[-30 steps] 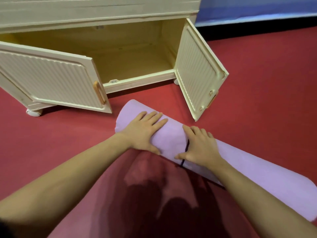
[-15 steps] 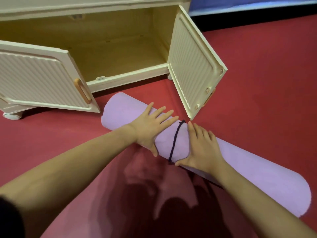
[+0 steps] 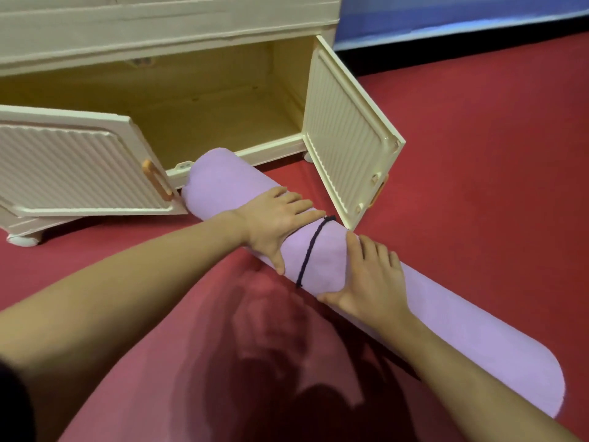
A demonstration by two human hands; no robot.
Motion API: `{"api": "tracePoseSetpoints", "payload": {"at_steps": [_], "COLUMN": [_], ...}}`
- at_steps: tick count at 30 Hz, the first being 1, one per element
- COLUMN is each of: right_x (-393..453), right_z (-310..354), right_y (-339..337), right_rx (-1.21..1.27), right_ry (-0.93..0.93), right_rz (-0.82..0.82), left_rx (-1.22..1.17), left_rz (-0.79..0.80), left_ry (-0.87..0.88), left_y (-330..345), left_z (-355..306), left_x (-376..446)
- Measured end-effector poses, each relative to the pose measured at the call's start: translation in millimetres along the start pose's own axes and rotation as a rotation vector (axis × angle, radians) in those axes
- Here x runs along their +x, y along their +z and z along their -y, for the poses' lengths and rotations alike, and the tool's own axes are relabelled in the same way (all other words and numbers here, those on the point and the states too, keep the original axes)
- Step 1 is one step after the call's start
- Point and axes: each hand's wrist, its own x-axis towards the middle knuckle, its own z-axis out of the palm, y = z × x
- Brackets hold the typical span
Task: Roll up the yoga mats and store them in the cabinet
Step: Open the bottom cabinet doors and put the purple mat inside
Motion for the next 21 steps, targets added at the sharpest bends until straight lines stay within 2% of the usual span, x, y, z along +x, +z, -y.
{"api": "tracePoseSetpoints", "payload": {"at_steps": [4, 8, 11, 21], "right_x": [-4.1, -6.8, -3.8, -10.5], "right_z": [11.2, 7.6, 12.4, 42.1], "right_y": [-11.2, -19.4, -26.8, -26.1], "right_rx": [0.014, 0.056, 0.107, 0.139], "right_ry": [0.044, 0.097, 0.126, -0.025], "right_rz": [-0.003, -0.053, -0.098, -0.115], "left_rx": [0.001, 0.014, 0.001, 0.012], "left_rz": [0.04, -0.035, -0.008, -0.069], "left_ry": [0.014, 0.067, 0.089, -0.018], "left_y": [-12.3, -34.7, -57.0, -41.4], "left_z": [4.0, 5.6, 13.6, 13.7], "left_x": [-3.1, 1.0, 2.8, -62.5]}}
